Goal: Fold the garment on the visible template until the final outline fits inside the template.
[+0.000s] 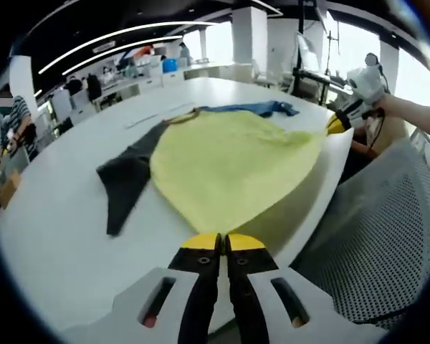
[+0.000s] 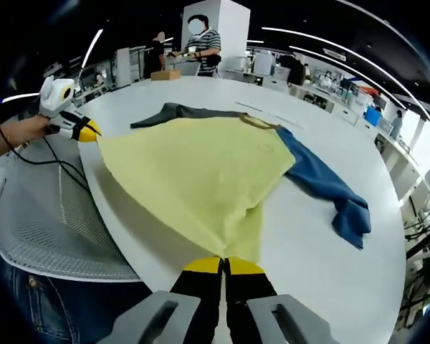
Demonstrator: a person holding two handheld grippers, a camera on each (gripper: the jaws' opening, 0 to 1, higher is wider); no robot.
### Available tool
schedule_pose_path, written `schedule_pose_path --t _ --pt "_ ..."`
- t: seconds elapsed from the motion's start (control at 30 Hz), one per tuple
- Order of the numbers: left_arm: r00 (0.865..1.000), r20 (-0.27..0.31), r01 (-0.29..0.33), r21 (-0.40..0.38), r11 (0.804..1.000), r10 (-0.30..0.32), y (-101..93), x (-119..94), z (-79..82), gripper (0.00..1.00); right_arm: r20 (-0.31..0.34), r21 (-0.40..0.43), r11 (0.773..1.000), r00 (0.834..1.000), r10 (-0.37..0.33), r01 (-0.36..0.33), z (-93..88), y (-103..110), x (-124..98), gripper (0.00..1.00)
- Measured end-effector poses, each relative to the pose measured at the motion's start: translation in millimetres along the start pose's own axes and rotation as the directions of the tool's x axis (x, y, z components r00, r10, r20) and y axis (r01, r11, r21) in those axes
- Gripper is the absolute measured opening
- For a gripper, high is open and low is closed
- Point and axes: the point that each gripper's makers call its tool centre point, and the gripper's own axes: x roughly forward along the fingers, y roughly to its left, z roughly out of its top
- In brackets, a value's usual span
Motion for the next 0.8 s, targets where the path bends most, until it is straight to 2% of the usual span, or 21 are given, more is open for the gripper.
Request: schedule_pose_path --t 0.1,0.2,0.27,0.37,0.43,0.5,0.6,0.7,0.8 --pt "1.0 -0.027 0.008 0.057 0.998 -0.007 -3.0 2.0 -7.7 0.0 -0.019 -0.004 1.0 1.0 0.001 -0.001 -8.1 3.4 5.5 0.0" --pt "0.996 -0.092 0.023 0.098 0.995 -0.014 -7.0 5.0 -19.1 0.01 -0.027 -0.001 1.0 1.0 -0.001 0.001 -13.7 4.5 10.4 0.0" --pt "0.995 -0.095 0.022 0.1 0.995 -0.013 -7.5 6.7 -19.3 0.01 -0.037 0.007 1.0 0.999 0.0 0.0 -17.4 4.4 12.7 0.0" --pt "0.991 -0.13 0.045 0.082 0.996 -0.034 -9.6 5.0 -24.3 0.02 -0.036 0.013 1.0 0.999 0.007 -0.007 -18.7 5.3 13.3 0.0" --pt "0.991 -0.122 0.062 0.073 0.995 -0.053 -11.8 2.7 -23.6 0.05 -0.032 0.017 1.0 0.999 0.008 -0.008 -17.8 4.7 12.8 0.0" --pt "0.991 -0.117 0.069 0.036 0.997 -0.065 -13.8 -1.5 -23.1 0.1 -0.031 0.036 0.999 0.999 0.018 -0.017 -14.9 3.7 9.2 0.02" --pt "0.992 -0.11 0.058 0.008 0.998 -0.057 -11.3 -4.5 -22.1 0.18 -0.009 0.044 0.999 0.999 0.033 -0.033 -6.8 3.0 2.6 0.13" --pt "0.994 -0.099 0.039 -0.09 0.995 -0.048 -6.9 -4.9 -20.5 0.26 0.031 0.075 0.996 0.998 0.051 -0.054 6.5 -1.2 -5.4 0.22" --pt "0.994 -0.107 0.005 -0.178 0.984 -0.025 1.0 -0.2 -21.2 0.26 0.06 0.115 0.992 0.997 0.039 -0.046 14.1 -11.8 -6.6 0.22"
